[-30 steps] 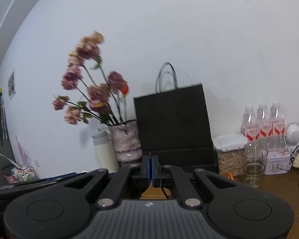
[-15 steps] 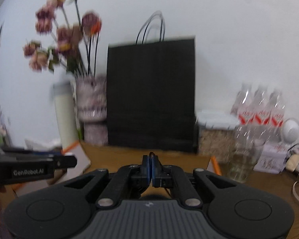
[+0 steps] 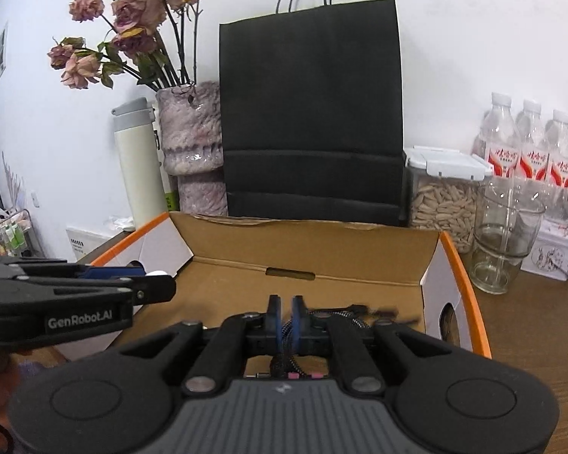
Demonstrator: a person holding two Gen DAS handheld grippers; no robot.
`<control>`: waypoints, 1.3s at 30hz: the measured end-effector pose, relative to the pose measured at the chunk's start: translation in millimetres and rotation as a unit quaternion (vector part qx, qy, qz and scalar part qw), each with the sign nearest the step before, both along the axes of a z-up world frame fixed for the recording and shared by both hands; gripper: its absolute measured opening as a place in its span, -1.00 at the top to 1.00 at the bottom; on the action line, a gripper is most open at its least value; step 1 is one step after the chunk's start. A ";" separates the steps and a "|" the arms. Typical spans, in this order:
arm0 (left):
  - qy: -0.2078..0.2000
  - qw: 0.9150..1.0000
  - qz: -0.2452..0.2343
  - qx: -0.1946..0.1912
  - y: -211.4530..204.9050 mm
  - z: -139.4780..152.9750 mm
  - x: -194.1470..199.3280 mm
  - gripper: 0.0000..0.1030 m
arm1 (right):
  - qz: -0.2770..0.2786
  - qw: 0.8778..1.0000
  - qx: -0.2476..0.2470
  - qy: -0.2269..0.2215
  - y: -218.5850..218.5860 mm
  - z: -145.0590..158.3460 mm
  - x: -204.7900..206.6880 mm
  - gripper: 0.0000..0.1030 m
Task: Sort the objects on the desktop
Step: 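Open both grippers to drop the cap and cable into the box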
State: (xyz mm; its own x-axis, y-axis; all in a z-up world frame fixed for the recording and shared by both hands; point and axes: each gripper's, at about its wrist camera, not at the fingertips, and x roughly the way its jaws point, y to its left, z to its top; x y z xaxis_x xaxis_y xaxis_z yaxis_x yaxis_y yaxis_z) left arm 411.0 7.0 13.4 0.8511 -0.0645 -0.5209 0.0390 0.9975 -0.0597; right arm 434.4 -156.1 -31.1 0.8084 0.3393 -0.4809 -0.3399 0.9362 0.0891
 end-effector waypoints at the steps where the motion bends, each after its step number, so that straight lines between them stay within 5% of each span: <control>1: 0.001 1.000 0.001 0.000 0.1 0.0 0.5 0.37 | -0.003 1.000 0.000 0.004 -0.7 0.1 0.8 0.72; 2: 0.003 1.000 0.002 -0.002 0.7 0.1 0.5 0.19 | -0.005 1.000 0.002 0.008 -1.4 0.0 1.5 0.64; 4: 0.000 1.000 0.010 -0.002 1.3 1.4 -0.7 -0.19 | -0.009 1.000 0.003 0.016 -2.1 0.5 2.2 -0.06; 6: -0.010 1.000 0.023 0.009 1.2 5.1 -3.2 -0.30 | -0.014 1.000 0.001 0.017 -2.2 2.6 1.7 -0.36; 8: -0.015 0.999 0.045 0.015 3.7 9.5 -4.1 -0.74 | -0.025 1.000 0.001 0.017 -4.4 7.6 0.2 -0.51; 10: -0.022 0.997 0.072 0.010 9.6 14.0 -4.6 -1.00 | -0.033 0.999 0.012 0.018 -9.6 13.5 -1.1 -0.99; 13: -0.027 0.998 0.063 -0.016 15.5 20.7 -7.2 -1.00 | -0.030 0.999 0.017 0.011 -11.4 21.1 -6.0 -1.00; 30: -0.059 0.995 0.079 0.001 11.6 34.9 -22.7 -1.00 | -0.024 1.000 0.006 -0.016 -7.1 37.5 -22.4 -1.00; 39: -0.102 0.994 0.049 -0.003 0.9 53.4 -58.0 -1.00 | -0.019 0.998 -0.001 -0.055 -13.3 55.5 -56.9 -1.00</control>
State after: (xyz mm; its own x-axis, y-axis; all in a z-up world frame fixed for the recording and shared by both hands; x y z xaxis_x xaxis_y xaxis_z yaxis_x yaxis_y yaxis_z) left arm 353.0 7.9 66.8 0.9410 0.0204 -0.3377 -0.0457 0.9967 -0.0669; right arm 377.5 -169.4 24.3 0.8683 0.3064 -0.3900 -0.3120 0.9487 0.0507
